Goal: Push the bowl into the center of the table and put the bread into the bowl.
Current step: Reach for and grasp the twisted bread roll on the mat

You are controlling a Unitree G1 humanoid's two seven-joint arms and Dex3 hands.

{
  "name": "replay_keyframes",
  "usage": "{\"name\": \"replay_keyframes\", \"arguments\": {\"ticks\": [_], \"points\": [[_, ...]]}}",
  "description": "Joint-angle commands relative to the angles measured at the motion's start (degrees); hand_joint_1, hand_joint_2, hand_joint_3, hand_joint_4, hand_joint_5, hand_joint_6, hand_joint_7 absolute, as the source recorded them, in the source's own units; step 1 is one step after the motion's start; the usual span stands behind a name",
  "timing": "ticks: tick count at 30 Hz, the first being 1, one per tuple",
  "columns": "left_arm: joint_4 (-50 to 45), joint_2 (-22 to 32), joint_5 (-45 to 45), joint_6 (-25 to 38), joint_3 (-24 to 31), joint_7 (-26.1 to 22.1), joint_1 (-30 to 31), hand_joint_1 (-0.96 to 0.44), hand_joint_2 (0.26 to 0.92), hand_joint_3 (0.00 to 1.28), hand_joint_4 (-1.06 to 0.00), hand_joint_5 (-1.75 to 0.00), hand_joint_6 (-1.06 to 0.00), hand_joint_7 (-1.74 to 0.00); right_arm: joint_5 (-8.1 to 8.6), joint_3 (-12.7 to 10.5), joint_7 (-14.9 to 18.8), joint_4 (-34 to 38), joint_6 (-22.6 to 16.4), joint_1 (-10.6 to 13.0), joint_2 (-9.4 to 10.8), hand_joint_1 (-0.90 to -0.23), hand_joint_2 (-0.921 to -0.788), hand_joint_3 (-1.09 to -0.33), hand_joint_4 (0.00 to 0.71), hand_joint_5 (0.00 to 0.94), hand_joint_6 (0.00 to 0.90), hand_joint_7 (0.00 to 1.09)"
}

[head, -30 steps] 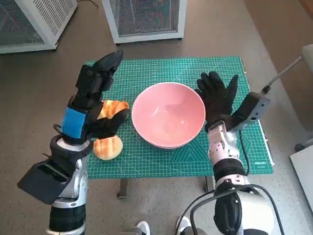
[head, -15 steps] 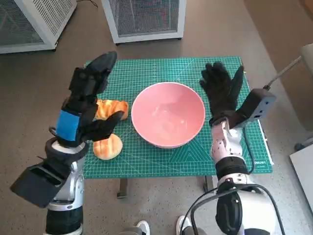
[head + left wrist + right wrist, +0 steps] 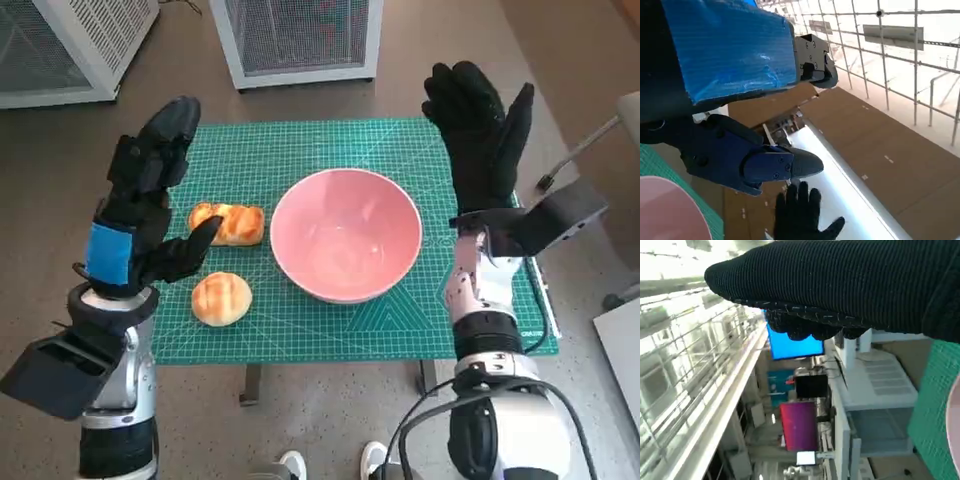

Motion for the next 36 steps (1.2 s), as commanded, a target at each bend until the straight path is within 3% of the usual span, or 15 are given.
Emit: {"name": "replay_keyframes", "arguments": {"ticks": [1,9,13,17,25,28,33,36], "points": [[2.2,3.4,4.1,-1.2,2.6,2.5,-2.2,-0.49,0.921,0.35,-0.24,0.00,-0.21,-0.34,2.68,3.5,6.9,-13.5,-1.3,7.4,0.7,-0.347,-0.921,-0.576,0.476,0.007,0.218,0.71],[2.2,11.1,9.3,2.1,1.7,-0.6,-3.1,-0.54,0.921,0.30,-0.17,0.00,-0.15,-0.28,3.43,7.0,7.2,-24.8,0.5,13.2,1.0,-0.359,-0.921,-0.584,0.473,0.004,0.188,0.76],[0.6,17.0,12.1,7.4,0.6,-4.8,-3.1,-0.59,0.921,0.14,-0.05,0.00,-0.07,-0.23,3.51,8.4,6.2,-29.5,2.4,15.5,1.1,-0.361,-0.921,-0.570,0.482,0.008,0.179,0.78],[-1.6,21.2,13.5,13.7,-0.7,-8.7,-3.9,-0.54,0.861,0.04,-0.01,0.00,-0.02,-0.19,3.45,9.4,5.5,-33.3,3.6,17.3,1.2,-0.357,-0.913,-0.569,0.493,0.013,0.177,0.81],[-4.5,24.4,17.5,25.0,-4.1,-12.1,-6.4,-0.32,0.767,0.00,-0.05,-0.02,-0.11,-0.20,4.36,11.2,5.8,-38.1,5.4,19.2,1.0,-0.371,-0.901,-0.588,0.498,0.015,0.160,0.85],[-4.1,24.9,20.7,28.0,-6.3,-12.1,-7.7,-0.24,0.748,0.00,-0.07,-0.01,-0.15,-0.18,5.03,11.4,6.2,-38.6,5.8,19.4,0.9,-0.377,-0.908,-0.573,0.498,0.015,0.153,0.87],[-1.8,25.0,23.1,29.3,-8.8,-12.6,-9.6,-0.15,0.734,0.00,-0.10,-0.01,-0.18,-0.16,5.53,11.9,6.5,-39.4,6.0,19.8,0.7,-0.371,-0.907,-0.570,0.499,0.016,0.155,0.87],[0.1,25.1,25.0,29.5,-10.7,-12.7,-10.8,-0.13,0.732,0.00,-0.11,-0.01,-0.19,-0.15,5.63,12.2,6.6,-39.8,5.8,20.1,0.7,-0.372,-0.895,-0.592,0.498,0.016,0.151,0.88]]}}
